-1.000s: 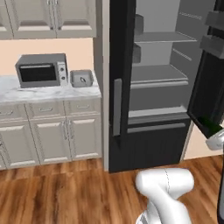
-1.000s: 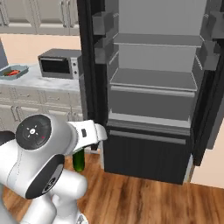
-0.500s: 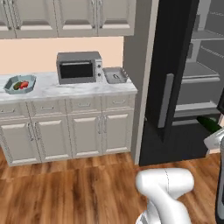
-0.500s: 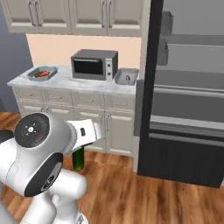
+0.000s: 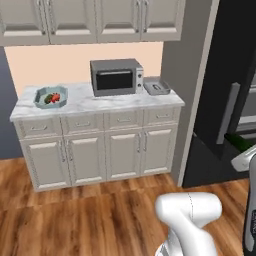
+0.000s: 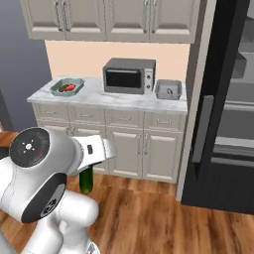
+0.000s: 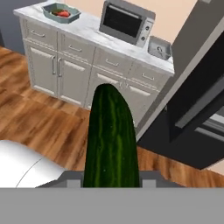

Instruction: Place one cucumber and one fish in each tupperware on the nearby counter, to pack two identical lunches.

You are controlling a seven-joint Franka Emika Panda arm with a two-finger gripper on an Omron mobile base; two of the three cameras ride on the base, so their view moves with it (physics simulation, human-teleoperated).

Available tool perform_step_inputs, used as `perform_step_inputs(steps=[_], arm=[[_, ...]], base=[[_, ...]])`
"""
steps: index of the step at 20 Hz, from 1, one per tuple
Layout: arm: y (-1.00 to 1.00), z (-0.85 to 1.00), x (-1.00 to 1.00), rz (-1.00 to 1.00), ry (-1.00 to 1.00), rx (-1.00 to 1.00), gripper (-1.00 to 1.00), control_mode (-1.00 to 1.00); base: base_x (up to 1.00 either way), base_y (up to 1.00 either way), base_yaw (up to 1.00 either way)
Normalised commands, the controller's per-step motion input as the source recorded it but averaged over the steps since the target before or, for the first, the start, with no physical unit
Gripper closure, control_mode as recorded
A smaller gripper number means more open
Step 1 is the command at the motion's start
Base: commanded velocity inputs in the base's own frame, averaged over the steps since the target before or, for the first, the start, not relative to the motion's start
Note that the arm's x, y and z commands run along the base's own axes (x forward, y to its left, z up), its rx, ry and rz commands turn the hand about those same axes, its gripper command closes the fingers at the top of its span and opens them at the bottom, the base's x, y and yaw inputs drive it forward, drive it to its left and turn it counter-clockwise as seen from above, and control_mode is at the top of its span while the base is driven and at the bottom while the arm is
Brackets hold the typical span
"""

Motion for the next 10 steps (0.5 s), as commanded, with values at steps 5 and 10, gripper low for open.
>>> perform_step_inputs(steps=[5,10], arm=[[0.0,0.0,0.0,0.0,0.0,0.0,1.0,1.0],[0.0,0.0,0.0,0.0,0.0,0.0,1.0,1.0]], base=[[1.0,0.0,-0.12],[0.93,0.33,-0.17]])
